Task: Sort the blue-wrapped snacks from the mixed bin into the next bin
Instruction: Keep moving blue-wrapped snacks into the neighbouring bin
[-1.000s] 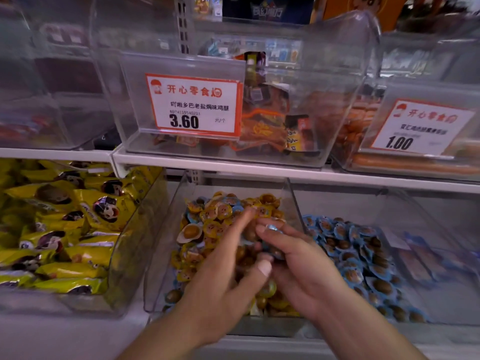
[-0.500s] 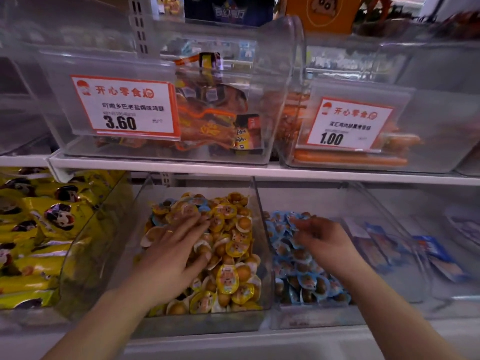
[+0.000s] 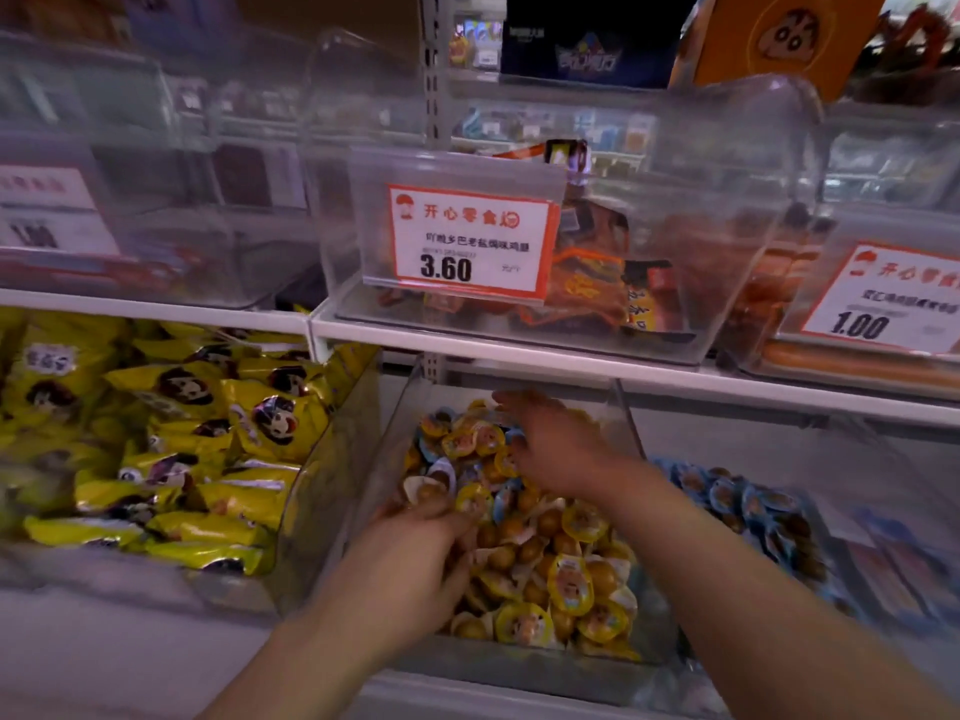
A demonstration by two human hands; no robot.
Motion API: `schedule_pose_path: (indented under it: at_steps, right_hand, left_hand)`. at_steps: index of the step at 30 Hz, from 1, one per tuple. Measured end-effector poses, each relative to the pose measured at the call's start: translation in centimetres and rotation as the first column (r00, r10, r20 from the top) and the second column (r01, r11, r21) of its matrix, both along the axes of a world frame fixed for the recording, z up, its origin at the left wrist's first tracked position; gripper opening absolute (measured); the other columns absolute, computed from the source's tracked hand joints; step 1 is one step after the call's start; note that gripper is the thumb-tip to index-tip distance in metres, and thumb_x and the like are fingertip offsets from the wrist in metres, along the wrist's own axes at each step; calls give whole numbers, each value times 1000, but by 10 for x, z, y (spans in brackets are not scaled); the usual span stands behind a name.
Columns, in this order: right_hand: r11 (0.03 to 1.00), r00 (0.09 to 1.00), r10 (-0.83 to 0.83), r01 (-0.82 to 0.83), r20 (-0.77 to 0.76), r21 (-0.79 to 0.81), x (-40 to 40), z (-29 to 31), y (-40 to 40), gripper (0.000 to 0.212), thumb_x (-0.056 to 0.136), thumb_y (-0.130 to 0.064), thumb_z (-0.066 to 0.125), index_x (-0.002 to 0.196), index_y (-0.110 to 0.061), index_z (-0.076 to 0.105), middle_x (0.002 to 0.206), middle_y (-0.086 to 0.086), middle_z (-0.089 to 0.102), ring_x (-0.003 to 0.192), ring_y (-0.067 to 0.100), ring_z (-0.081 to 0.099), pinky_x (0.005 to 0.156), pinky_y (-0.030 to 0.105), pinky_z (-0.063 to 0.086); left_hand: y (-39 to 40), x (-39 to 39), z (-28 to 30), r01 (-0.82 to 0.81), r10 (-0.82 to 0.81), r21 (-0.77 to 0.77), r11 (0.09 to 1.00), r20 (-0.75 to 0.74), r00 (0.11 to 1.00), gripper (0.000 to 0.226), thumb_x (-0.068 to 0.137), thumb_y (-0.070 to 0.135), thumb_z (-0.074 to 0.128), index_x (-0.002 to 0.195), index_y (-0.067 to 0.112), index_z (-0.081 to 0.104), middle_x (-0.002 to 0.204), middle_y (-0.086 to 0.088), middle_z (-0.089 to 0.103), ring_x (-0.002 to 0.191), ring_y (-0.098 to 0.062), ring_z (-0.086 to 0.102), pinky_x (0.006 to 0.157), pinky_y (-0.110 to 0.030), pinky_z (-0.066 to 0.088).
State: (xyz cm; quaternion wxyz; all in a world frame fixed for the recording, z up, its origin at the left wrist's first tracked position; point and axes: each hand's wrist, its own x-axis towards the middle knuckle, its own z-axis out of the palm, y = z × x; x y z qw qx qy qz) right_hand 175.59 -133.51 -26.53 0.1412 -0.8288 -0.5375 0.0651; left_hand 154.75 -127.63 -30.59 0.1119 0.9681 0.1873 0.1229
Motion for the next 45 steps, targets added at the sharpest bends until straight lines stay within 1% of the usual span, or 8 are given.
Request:
schedule_pose_path:
  at_steps: [10,15,22,27,32,36,38,45]
  right_hand:
    - [993,996,10,1,88,-119,15,-17,20,27,90,-39,62,111,-23,64,100,2,53,103,28,59,79,30,44]
    - [992,997,-6,15,-71,122,16,-1,4,18,82,0,66,94,-13,71,100,1,68,97,18,62,79,26,43]
    - [777,928,-193,343,-320,528,3,15,-40,15,91,-9,66,104,-11,73,94,4,72,93,20,67,76,23,45]
    - [713,763,-30,469,-646,521,-40,8,-107,11,94,-24,66,100,-28,74,85,-3,75,81,21,71,62,37,53]
    - [720,492,107,561,-864,409,-54,14,-138,11,96,-17,64,93,-19,75,72,3,63,58,17,57,44,25,39]
    - [653,214,191,701,-958,286,-39,28,-148,14,90,-16,64,101,-9,69,78,10,59,57,20,56,36,24,29]
    - [714,147,189,658,-971,239,-40,30,-148,36,80,-31,71,108,-9,65,86,12,64,58,22,60,36,22,28]
    - [773,365,162,531,-917,348,-39,31,-145,17,94,-31,66,104,-17,69,68,-4,66,51,11,52,37,18,34]
  left_hand:
    - [0,41,-10,-92,97,-35,995,195,976,39,94,45,45,124,25,57,138,4,47,124,-24,44,98,-41,40]
    - [-3,71,-14,-170,172,-88,982,10,985,43,93,50,48,125,24,62,133,-1,53,128,-30,40,103,-46,26]
    - [13,71,-12,-245,273,-358,901,29,962,27,87,43,66,113,38,67,116,4,67,116,-24,57,100,-42,44]
    - [10,70,-10,-263,310,-358,896,81,947,6,81,34,73,85,31,70,93,4,74,100,-21,66,90,-41,50]
    - [6,61,16,-276,369,-277,921,386,846,19,84,27,70,101,32,75,89,11,74,91,-16,69,88,-38,54]
    - [-7,44,42,30,276,-448,894,601,750,27,87,23,73,104,43,68,86,26,69,81,6,65,68,-6,46]
    - [-28,43,44,153,269,-520,840,645,715,30,86,26,76,104,48,69,84,21,69,78,2,66,69,-13,50]
    - [-83,73,40,372,21,-429,823,678,735,36,83,24,76,116,37,68,98,18,71,95,-1,67,81,-9,47]
